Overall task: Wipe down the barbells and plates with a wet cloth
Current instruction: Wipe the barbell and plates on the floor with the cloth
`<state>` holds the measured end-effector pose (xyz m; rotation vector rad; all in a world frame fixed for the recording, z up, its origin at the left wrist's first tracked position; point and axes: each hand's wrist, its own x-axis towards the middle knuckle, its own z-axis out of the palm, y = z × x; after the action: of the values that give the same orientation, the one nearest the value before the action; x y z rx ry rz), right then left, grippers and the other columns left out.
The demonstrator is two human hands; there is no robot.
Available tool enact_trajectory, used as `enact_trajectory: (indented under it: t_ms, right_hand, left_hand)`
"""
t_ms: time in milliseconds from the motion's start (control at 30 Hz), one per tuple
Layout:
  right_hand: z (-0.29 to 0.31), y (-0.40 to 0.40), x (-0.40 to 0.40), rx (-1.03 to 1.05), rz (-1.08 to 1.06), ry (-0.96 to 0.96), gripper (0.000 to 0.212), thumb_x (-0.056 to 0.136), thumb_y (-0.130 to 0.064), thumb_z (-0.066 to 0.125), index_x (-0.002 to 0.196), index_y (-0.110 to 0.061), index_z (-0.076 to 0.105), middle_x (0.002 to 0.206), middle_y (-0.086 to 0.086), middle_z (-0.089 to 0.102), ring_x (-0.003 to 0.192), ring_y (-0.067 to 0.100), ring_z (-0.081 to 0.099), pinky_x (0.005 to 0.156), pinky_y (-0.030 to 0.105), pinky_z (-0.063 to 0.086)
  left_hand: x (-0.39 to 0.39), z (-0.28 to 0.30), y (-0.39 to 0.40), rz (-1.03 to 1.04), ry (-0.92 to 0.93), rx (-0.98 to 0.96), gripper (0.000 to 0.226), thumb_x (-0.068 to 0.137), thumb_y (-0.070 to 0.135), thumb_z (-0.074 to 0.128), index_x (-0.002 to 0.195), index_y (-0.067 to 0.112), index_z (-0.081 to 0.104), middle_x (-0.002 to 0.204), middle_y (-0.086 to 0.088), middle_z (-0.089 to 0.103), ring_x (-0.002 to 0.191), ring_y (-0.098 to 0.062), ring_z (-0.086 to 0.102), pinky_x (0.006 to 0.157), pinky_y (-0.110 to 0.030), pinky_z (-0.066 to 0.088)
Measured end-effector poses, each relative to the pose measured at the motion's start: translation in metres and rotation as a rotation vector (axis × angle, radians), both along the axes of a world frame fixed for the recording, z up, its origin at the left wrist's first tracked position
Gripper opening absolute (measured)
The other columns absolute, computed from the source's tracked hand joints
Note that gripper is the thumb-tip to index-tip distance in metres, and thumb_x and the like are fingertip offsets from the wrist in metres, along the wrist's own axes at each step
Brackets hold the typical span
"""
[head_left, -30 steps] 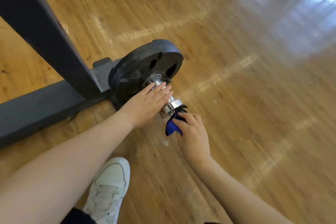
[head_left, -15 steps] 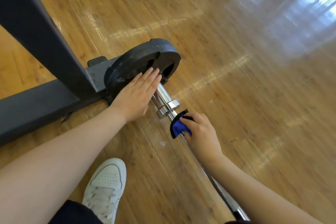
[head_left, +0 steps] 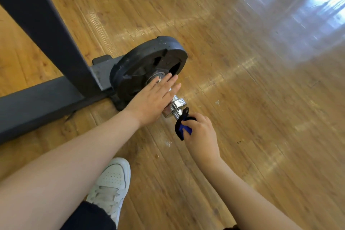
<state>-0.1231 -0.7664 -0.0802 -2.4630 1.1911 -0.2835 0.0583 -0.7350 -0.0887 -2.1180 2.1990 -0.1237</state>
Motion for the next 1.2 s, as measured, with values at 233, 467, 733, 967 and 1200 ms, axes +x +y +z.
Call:
enact_trajectory:
  t_ms: [233, 467, 733, 967, 1200]
  right_hand:
    - [-0.004, 0.002, 0.021, -0.024, 0.002, -0.064, 0.025, 0.075, 0.005, 0.07, 0.1, -0.002, 0.069, 0.106, 0.012, 0.062, 0.094, 0.032, 0.055, 0.079, 0.027, 0.037]
    - [0.001, -0.004, -0.003, 0.006, -0.013, -0.024, 0.009, 0.08, 0.002, 0.064, 0.087, -0.003, 0.066, 0.092, 0.009, 0.06, 0.085, 0.029, 0.054, 0.069, 0.028, 0.035]
    - [-0.004, -0.002, -0.003, 0.05, -0.025, -0.056, 0.011, 0.081, 0.0, 0.065, 0.092, -0.003, 0.069, 0.102, 0.009, 0.062, 0.093, 0.028, 0.054, 0.074, 0.025, 0.034]
    - [-0.009, -0.006, -0.012, 0.125, -0.017, -0.13, 0.015, 0.073, 0.002, 0.071, 0.086, -0.005, 0.071, 0.099, 0.005, 0.064, 0.088, 0.026, 0.054, 0.071, 0.019, 0.031]
    - [-0.003, -0.011, -0.003, 0.099, -0.047, -0.091, 0.015, 0.082, -0.002, 0.064, 0.096, -0.004, 0.071, 0.106, 0.004, 0.063, 0.1, 0.025, 0.054, 0.078, 0.017, 0.032]
  left_hand:
    - [-0.006, -0.002, -0.002, -0.106, -0.102, 0.087, 0.082, 0.099, 0.026, 0.041, 0.135, 0.011, -0.032, 0.151, -0.012, -0.029, 0.133, -0.025, -0.031, 0.111, -0.04, -0.013]
    - [-0.012, -0.015, -0.006, -0.212, -0.207, -0.134, 0.088, 0.083, 0.028, 0.066, 0.146, 0.008, 0.007, 0.155, -0.013, 0.008, 0.143, -0.029, 0.008, 0.113, -0.045, 0.015]
    - [-0.007, -0.007, -0.015, -0.238, -0.151, -0.084, 0.07, 0.067, 0.024, 0.081, 0.13, 0.005, 0.054, 0.142, -0.013, 0.047, 0.135, -0.027, 0.039, 0.109, -0.044, 0.022]
    - [-0.005, -0.003, -0.025, -0.259, -0.091, 0.104, 0.067, 0.086, 0.013, 0.061, 0.145, 0.008, 0.03, 0.155, -0.006, 0.024, 0.146, -0.021, 0.008, 0.111, -0.036, -0.009]
    - [-0.004, -0.003, -0.031, -0.285, -0.06, 0.144, 0.063, 0.092, 0.014, 0.052, 0.147, 0.01, 0.022, 0.158, -0.006, 0.016, 0.147, -0.02, 0.0, 0.109, -0.037, -0.015]
